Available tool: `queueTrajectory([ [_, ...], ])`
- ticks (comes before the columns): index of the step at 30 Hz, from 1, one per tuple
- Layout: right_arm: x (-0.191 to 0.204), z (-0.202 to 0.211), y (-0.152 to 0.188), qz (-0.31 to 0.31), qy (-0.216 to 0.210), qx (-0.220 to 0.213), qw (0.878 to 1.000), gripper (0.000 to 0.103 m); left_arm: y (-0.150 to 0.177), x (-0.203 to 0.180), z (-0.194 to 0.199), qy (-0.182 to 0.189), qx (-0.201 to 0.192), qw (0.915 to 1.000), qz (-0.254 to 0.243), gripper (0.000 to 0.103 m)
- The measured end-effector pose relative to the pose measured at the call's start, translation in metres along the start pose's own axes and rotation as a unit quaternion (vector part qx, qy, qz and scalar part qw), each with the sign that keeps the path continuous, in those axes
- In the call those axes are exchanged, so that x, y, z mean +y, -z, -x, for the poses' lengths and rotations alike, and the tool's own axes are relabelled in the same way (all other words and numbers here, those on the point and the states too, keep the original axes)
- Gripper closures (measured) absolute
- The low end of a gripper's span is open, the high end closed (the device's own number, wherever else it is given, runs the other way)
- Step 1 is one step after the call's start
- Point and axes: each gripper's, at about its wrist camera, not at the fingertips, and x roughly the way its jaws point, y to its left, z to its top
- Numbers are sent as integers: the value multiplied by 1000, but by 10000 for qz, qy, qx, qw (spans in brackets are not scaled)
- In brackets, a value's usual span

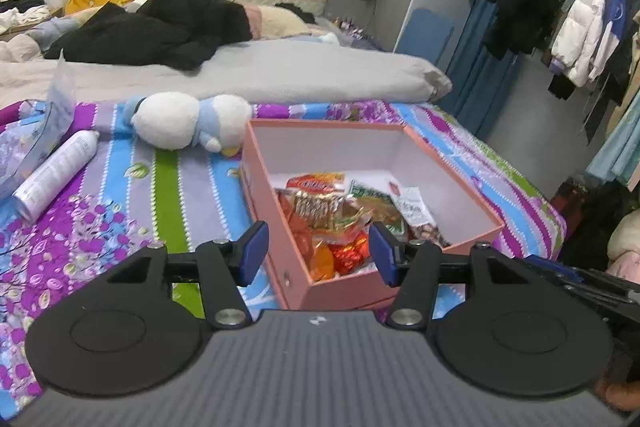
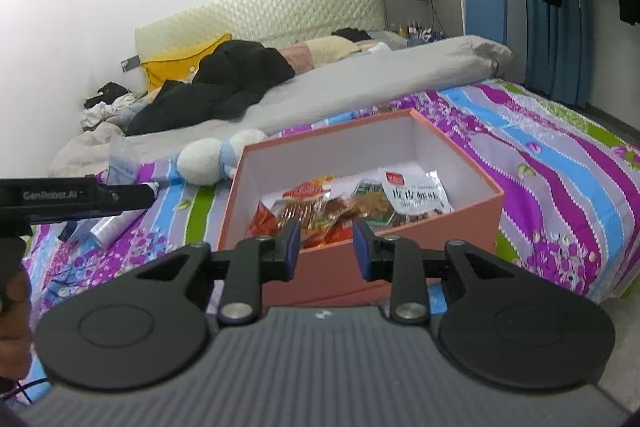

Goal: Organize snacks

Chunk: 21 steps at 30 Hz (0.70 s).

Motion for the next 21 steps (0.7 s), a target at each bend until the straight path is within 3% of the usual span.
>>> queueTrajectory([
  [1, -1, 0, 0, -22, 14, 14, 10000, 71, -2, 2, -1, -18, 20, 10000, -9, 39],
  [2, -3, 1, 0, -47, 51, 11, 10000, 71, -2, 3, 1, -79, 32, 10000, -4, 28],
  [4, -8, 1, 0, -116, 149, -19, 9998, 57, -3, 6, 1, -205, 32, 9998, 9, 10],
  [6, -11, 0, 0, -152, 218, -76, 9996, 19, -4, 6, 0, -227, 26, 9997, -39, 7],
  [7, -12, 0, -1, -177, 249, -138, 9994, 14, -4, 5, 0, -213, 41, 9997, -73, 5],
  [16, -15, -2, -5, -29, 316, -80, 9995, 12, -7, -5, 6, -291, 36, 9993, -224, 0],
  [18, -13, -1, -5, 64, 389, -93, 9992, 0, -9, -6, 7, -340, 17, 9991, -243, 0],
  [21, -12, 2, -6, 40, 341, -173, 9993, 0, -10, -6, 9, -355, 40, 9991, -210, 0],
])
